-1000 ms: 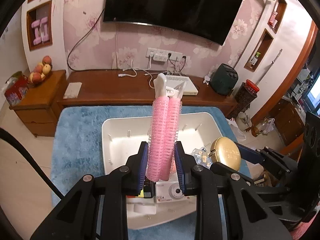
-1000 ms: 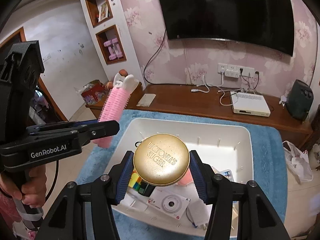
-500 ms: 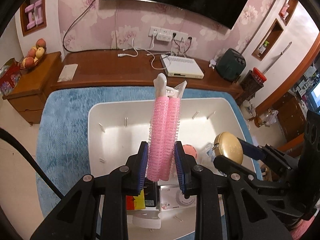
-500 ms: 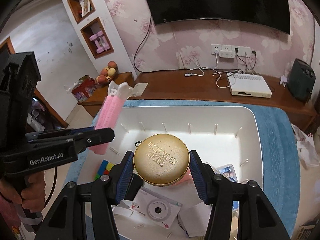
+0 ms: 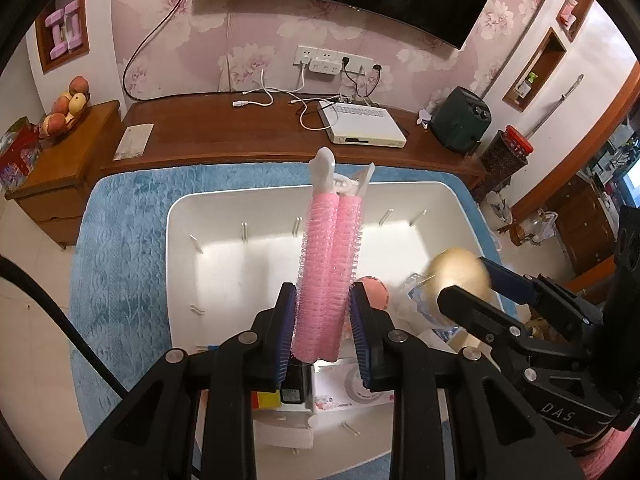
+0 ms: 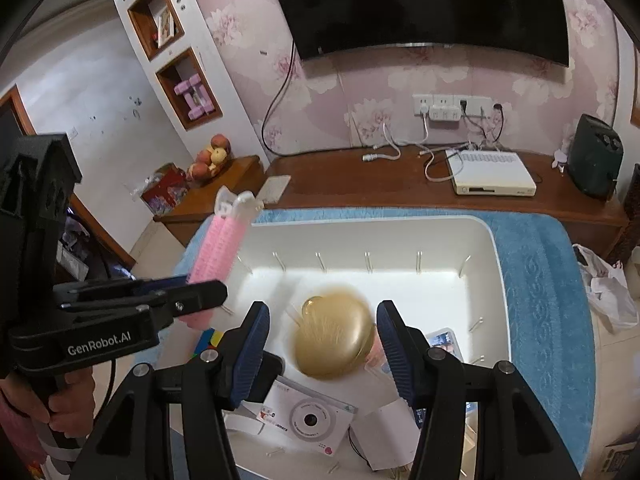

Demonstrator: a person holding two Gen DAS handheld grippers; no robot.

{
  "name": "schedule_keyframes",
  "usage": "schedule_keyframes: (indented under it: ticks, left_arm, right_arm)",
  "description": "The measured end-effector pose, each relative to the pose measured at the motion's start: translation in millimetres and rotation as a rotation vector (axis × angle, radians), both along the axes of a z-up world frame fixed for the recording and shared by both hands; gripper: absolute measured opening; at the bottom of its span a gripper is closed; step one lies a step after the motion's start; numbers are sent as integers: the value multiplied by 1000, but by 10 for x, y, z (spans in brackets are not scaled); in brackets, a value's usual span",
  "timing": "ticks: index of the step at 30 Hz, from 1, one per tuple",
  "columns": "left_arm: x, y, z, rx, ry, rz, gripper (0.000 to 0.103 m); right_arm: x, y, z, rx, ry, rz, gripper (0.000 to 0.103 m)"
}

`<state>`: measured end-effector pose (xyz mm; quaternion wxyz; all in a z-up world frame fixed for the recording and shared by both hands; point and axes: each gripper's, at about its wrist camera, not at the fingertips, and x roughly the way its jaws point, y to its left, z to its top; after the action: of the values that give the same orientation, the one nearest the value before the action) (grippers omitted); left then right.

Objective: Organize rigid objects

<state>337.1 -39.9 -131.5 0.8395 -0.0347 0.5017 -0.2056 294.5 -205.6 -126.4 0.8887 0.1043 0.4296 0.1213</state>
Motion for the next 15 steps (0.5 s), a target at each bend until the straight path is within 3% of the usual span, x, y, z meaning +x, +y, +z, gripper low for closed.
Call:
schedule_keyframes:
  ticks: [1,3,5,10,15]
  left_arm:
    - [-8,12,16,-9,2,2,30]
    - [-35,36,64,-17,3,15,34]
    - [-63,60,114,-11,0,30,53]
    - [-202,156,281,-9,-39,59,73]
    - [-384,278,396,21,-59,84,81]
  right_arm:
    - [-23,-4,37,0,-9,-6,70]
    - [-67,-9,99,-1,-21,-13,75]
    - [-114,-3,169,-6,-29,-18,75]
    - [-317,17,420,-24,-78,-38,81]
    - [-562,62,632,-31,-101,-55,82]
